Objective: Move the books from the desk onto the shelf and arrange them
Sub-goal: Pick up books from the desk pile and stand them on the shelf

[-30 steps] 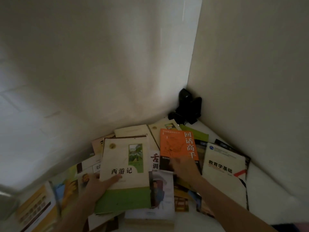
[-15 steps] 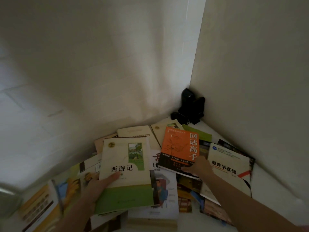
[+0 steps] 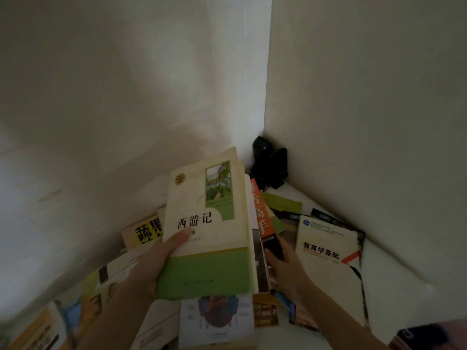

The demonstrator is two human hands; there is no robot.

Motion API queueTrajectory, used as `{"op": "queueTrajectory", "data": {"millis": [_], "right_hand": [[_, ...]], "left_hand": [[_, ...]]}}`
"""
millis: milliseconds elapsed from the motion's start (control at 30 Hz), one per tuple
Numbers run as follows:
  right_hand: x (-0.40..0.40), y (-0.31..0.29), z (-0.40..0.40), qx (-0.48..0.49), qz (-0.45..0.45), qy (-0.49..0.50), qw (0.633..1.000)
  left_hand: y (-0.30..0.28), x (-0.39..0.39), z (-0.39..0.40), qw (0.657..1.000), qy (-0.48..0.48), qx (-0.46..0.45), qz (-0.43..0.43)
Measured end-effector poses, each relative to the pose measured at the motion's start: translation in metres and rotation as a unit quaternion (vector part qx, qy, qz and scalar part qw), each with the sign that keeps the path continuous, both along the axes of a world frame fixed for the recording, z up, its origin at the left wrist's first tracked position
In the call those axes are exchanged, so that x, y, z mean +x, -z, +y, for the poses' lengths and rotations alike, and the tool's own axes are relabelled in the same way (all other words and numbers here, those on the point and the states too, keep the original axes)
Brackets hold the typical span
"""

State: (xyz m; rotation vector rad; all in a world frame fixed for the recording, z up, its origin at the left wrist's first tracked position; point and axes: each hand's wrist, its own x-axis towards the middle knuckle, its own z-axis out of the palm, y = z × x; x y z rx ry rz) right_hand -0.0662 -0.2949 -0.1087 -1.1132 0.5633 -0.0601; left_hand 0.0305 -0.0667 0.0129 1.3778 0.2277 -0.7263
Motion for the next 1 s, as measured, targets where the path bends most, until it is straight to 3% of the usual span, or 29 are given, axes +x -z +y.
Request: {"op": "queueTrajectory", "data": {"millis": [100, 200, 300, 367, 433, 533, 633, 800, 1000], "right_hand": [[-0.008, -0.010, 0.027, 0.111, 0.007, -0.026, 0.993], [-0.015, -0.001, 0.041, 0.230, 0.067, -0.099, 0.966], [-0.016, 0.012, 0.039, 0.275, 0.154, -0.108, 0.943], [-0.010, 0.023, 0.032, 0.248, 0.197, -0.096, 0.944], [-0.001, 0.025, 0.031, 0.144, 0.225, -0.140, 0.953], [0.000, 0.022, 0.037, 0.059, 0.207, -0.206, 0.954], [-0.001, 0.020, 0.040, 0.013, 0.183, -0.204, 0.961], [-0.003, 0.014, 0.044, -0.007, 0.155, -0.188, 0.970], [-0.009, 0.009, 0.051, 0.052, 0.119, -0.146, 0.981]], "left_hand": [[0.004, -0.003, -0.005, 1.000, 0.007, 0.009, 0.015], [0.025, -0.005, 0.001, 0.997, 0.014, 0.067, 0.039], [0.055, -0.012, 0.013, 0.988, 0.010, 0.128, 0.082], [0.077, -0.016, 0.019, 0.982, 0.007, 0.182, 0.054], [0.090, -0.020, 0.018, 0.965, 0.018, 0.261, -0.017], [0.096, -0.026, 0.017, 0.939, 0.014, 0.330, -0.093], [0.102, -0.026, 0.020, 0.918, 0.014, 0.376, -0.121], [0.101, -0.024, 0.021, 0.953, 0.017, 0.297, -0.065], [0.098, -0.024, 0.023, 0.974, 0.004, 0.227, 0.001]]}}
